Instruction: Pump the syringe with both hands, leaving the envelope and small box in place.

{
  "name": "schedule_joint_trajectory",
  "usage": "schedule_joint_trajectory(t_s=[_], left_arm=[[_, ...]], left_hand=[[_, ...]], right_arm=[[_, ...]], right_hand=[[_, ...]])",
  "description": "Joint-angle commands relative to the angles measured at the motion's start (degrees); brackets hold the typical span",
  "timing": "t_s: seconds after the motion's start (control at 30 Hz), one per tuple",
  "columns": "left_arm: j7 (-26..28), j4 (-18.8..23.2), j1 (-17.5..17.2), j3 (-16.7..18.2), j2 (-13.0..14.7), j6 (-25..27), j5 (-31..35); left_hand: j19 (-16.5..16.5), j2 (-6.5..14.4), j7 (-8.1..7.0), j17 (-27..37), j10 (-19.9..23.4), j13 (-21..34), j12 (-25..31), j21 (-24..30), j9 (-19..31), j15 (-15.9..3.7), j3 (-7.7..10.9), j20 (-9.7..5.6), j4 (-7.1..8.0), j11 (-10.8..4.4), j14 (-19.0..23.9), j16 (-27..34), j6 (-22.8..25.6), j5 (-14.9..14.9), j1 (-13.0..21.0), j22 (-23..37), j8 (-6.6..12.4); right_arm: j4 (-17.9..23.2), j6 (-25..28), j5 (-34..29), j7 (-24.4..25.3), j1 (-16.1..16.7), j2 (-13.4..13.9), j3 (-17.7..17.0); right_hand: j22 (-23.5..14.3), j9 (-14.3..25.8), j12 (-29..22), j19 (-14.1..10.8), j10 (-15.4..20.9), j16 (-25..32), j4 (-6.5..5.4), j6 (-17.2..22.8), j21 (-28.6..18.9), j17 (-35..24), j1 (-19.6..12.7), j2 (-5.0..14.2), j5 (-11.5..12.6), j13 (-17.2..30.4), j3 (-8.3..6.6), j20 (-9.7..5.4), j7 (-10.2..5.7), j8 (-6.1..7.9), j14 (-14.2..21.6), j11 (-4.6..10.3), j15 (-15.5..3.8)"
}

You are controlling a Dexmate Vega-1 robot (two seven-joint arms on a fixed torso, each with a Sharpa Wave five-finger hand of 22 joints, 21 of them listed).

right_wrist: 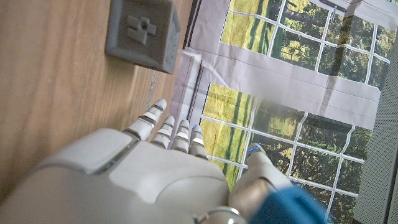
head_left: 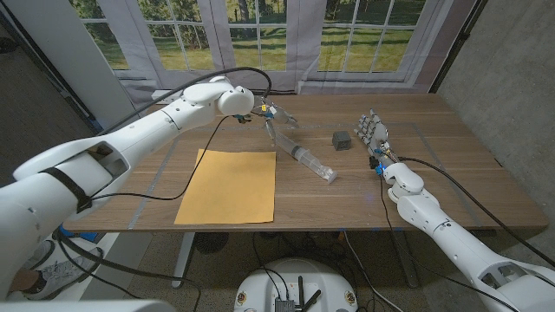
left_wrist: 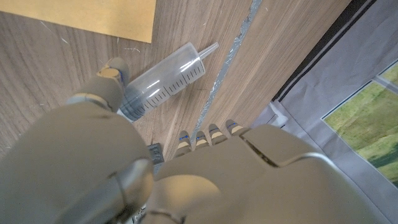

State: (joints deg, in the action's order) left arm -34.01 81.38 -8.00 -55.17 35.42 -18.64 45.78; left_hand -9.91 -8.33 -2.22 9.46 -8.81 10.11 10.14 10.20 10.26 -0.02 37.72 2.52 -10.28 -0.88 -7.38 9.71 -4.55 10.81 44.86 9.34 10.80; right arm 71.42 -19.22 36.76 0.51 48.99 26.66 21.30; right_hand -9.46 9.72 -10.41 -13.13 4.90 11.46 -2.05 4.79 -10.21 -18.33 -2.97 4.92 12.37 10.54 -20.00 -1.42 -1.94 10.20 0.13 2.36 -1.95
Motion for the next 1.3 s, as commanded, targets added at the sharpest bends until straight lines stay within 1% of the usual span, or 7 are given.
schedule_joint_trajectory(t_s=[0.03,0.17,0.4,0.9,0.97,1.1,1.3], left_arm=[[4.2,-2.2,-1.5,-1.6,-1.9,1.1,1.3],[5.5,-2.4,-2.2,-1.9,-2.0,1.2,1.3],[10.1,-1.0,-4.7,-1.9,-1.1,3.4,3.3],[17.1,-4.4,-5.8,-2.6,-2.0,4.1,4.3],[17.9,-4.9,-5.8,-2.7,-2.1,4.1,4.2],[20.7,-5.7,-6.2,-2.8,-2.5,4.5,4.6],[23.3,-6.2,-6.5,-3.2,-2.4,4.3,4.6]], left_hand=[[0.2,0.1,0.42,0.2,-0.2,0.2,0.3,0.4,0.2,0.5,-0.39,0.59,0.1,1.08,0.3,0.6,-1.3,-0.1,0.8,0.2,0.01],[1.9,0.2,0.9,0.2,1.0,0.1,0.9,0.8,0.2,-0.21,-0.73,0.44,0.09,1.01,3.1,1.3,-1.5,0.1,1.5,0.2,0.38],[6.7,0.0,1.15,0.2,4.6,0.2,1.7,1.5,0.2,-2.89,-1.82,-2.3,0.0,-1.57,8.0,1.7,1.3,0.1,3.2,0.2,1.87],[13.3,-0.4,-0.42,0.2,10.9,0.3,2.4,1.6,0.2,-5.13,-3.8,-5.12,-0.01,-4.07,15.0,2.0,6.5,0.1,6.0,0.1,3.4],[15.1,-0.5,-0.93,0.2,13.0,0.3,2.6,1.6,0.2,-6.41,-4.44,-5.69,-0.01,-4.7,17.3,2.1,8.3,0.0,6.8,0.1,3.87],[16.2,-0.7,-1.45,0.3,14.8,0.3,2.8,1.4,0.2,-6.86,-5.14,-6.22,0.01,-5.28,18.9,2.1,9.7,0.0,7.4,0.1,4.22],[20.4,-0.9,-2.71,0.3,19.1,0.4,2.9,1.5,0.2,-9.21,-7.18,-8.45,0.08,-7.42,23.7,2.3,13.7,-0.1,8.8,0.1,5.05]], right_arm=[[1.1,0.5,0.3,0.1,0.8,0.6,-0.2],[1.2,0.5,0.5,0.0,1.0,0.6,-0.3],[1.2,0.7,0.8,-0.2,1.1,0.7,-0.4],[1.0,0.7,1.0,-0.4,0.9,0.4,-0.4],[1.1,0.7,1.1,-0.4,1.0,0.5,-0.5],[1.3,0.7,1.2,-0.4,1.1,0.6,-0.6],[1.3,0.7,1.3,-0.6,1.1,0.6,-0.6]], right_hand=[[-0.2,0.3,-0.3,0.2,0.0,0.2,0.22,0.0,-0.4,0.0,-0.6,1.5,0.0,0.1,-0.43,0.23,-0.05,0.28,-0.3,0.4,-0.01],[-0.2,0.3,-0.3,0.2,-0.1,0.3,0.26,0.0,-0.4,0.0,-0.6,1.55,-0.1,0.1,-0.44,0.24,-0.08,0.3,-0.2,0.32,0.05],[-0.2,0.3,-0.3,0.3,-0.1,0.4,0.35,0.0,-0.5,0.1,-0.7,1.61,-0.1,0.1,-0.44,0.55,-0.1,0.32,-0.2,0.35,0.1],[-0.2,0.3,-0.4,0.3,-0.1,0.6,0.45,0.0,-0.5,0.1,-0.7,1.74,-0.2,0.1,-0.44,0.72,-0.14,0.35,-0.1,0.47,0.09],[-0.2,0.3,-0.4,0.2,-0.1,0.6,0.46,0.0,-0.5,0.1,-0.7,1.74,-0.2,0.1,-0.44,0.73,-0.15,0.35,-0.1,0.48,0.05],[-0.2,0.3,-0.4,0.2,-0.1,0.6,0.49,0.1,-0.5,0.1,-0.7,1.82,-0.2,0.1,-0.47,0.8,-0.18,0.37,-0.1,0.55,0.05],[-0.2,0.3,-0.4,0.2,-0.1,0.7,0.52,0.0,-0.5,0.2,-0.7,1.85,-0.2,0.1,-0.47,0.95,-0.21,0.36,0.0,0.48,0.04]])
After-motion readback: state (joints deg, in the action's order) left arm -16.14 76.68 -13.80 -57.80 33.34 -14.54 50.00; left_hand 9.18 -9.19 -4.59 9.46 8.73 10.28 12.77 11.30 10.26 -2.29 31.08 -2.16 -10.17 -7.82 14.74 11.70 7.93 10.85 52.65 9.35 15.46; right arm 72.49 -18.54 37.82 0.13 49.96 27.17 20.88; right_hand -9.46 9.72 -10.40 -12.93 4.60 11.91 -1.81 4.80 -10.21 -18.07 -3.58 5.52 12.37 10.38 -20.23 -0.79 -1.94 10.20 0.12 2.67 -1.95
